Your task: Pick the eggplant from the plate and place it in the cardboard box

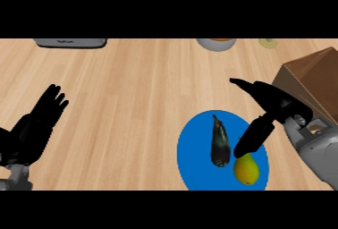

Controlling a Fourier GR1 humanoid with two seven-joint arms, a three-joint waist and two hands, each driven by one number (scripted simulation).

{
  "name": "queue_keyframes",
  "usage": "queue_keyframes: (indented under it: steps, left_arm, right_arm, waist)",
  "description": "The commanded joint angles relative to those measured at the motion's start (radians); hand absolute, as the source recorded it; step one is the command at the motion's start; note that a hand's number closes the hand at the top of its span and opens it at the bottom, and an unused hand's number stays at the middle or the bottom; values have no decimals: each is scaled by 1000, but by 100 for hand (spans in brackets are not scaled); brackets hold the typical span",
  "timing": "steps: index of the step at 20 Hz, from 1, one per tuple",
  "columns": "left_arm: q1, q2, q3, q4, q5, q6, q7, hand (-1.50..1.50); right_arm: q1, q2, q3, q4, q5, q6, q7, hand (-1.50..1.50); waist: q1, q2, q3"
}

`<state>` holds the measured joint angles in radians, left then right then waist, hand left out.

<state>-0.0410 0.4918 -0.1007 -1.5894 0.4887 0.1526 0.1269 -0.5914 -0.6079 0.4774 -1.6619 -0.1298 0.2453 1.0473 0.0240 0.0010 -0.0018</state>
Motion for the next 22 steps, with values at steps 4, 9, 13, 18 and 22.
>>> queue_keyframes:
  steps: [4, 9, 13, 18, 22]
  left_arm:
    - [35, -3, 34, -22, -12, -17, -1, 0]
    - [46, 10, 49, -105, -12, 6, 76, 0]
    - [27, -33, 35, -43, -47, -8, 43, 0]
    - [35, -49, 90, -16, -50, -55, 25, 0]
    - [8, -84, 67, -34, -104, -13, 54, 0]
  right_arm:
    - [-86, 65, 3, 109, -57, 95, 166, -150]
    - [-55, 71, 44, 121, -42, 96, 149, -150]
    - [-5, 75, 76, 102, 1, 86, 121, -150]
    - [47, 147, 57, 83, 85, 50, 81, -150]
    - [-9, 142, 7, 182, 98, 135, 16, -150]
  waist:
    - [-11, -2, 1]
    - [-12, -4, 2]
    - [-20, -2, 2]
    - [-20, -2, 2]
    - [-18, -1, 2]
